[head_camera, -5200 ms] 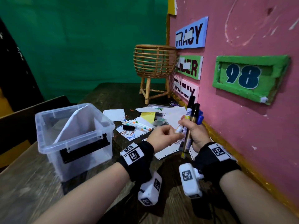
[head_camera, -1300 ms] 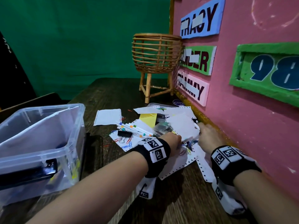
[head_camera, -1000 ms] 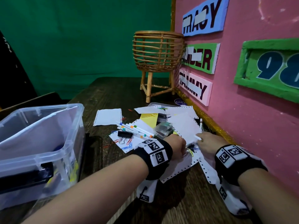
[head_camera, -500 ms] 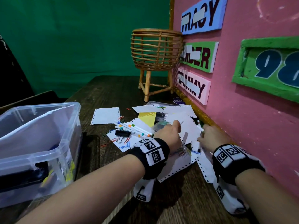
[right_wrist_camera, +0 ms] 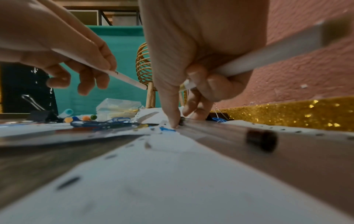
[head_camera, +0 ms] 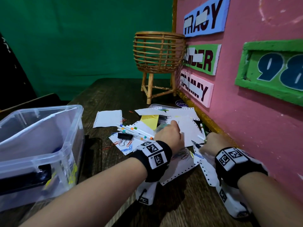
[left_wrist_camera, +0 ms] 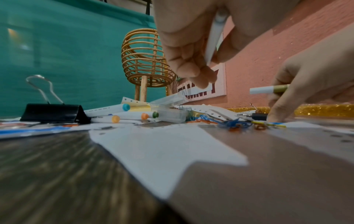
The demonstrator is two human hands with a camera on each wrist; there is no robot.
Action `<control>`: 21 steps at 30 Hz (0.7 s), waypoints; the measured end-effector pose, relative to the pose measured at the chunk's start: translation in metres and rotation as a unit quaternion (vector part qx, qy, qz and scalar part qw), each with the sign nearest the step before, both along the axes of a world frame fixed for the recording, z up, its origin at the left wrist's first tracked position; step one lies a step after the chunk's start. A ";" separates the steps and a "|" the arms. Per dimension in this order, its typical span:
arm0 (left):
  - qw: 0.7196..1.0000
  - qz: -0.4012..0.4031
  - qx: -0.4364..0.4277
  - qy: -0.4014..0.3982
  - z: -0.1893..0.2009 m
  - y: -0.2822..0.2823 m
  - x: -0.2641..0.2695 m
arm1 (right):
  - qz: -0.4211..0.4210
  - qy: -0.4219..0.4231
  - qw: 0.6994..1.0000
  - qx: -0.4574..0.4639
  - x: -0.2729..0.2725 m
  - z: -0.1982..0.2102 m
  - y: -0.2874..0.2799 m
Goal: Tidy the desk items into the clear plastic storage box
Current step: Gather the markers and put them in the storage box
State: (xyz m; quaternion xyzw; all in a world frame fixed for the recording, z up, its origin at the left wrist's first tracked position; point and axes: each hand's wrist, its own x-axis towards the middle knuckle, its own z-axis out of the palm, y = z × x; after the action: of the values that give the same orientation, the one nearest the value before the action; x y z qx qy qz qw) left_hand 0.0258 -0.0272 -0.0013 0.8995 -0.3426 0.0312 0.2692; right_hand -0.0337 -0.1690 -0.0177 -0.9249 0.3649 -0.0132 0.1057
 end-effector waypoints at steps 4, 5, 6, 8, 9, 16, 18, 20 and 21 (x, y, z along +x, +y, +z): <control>1.000 -0.008 -0.027 0.014 -0.002 -0.001 0.000 | 0.021 -0.008 1.000 0.015 0.001 0.002 0.003; 0.999 -0.010 -0.045 0.015 -0.003 -0.002 0.001 | 0.024 -0.033 0.999 0.012 0.002 0.003 0.003; 0.998 -0.014 -0.065 0.016 -0.004 -0.003 0.002 | 0.025 -0.073 0.997 0.012 0.002 0.004 0.004; 0.995 -0.029 -0.098 0.016 -0.005 -0.005 0.003 | 0.030 -0.178 0.983 0.025 0.004 0.006 0.006; 0.993 -0.040 -0.107 0.015 -0.005 -0.005 0.003 | 0.040 -0.223 0.973 0.032 0.005 0.007 0.008; 0.983 -0.162 -0.086 0.017 -0.005 -0.007 -0.005 | 0.131 -0.348 0.923 0.103 0.008 0.012 0.019; 0.982 -0.170 -0.073 0.021 -0.005 -0.008 -0.005 | 0.138 -0.369 0.913 0.106 0.008 0.012 0.019; 0.985 -0.148 -0.083 0.034 -0.004 -0.008 -0.004 | 0.126 -0.406 0.898 0.109 0.006 0.014 0.020; 0.986 -0.137 -0.085 0.039 -0.004 -0.008 -0.004 | 0.125 -0.421 0.891 0.119 0.006 0.015 0.021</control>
State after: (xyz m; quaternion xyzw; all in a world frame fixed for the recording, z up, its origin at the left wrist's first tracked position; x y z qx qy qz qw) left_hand 0.0222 -0.0349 -0.0051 0.8188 -0.4475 -0.0125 0.3593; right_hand -0.0282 -0.1477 -0.0032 -0.8515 0.1661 -0.3442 0.3590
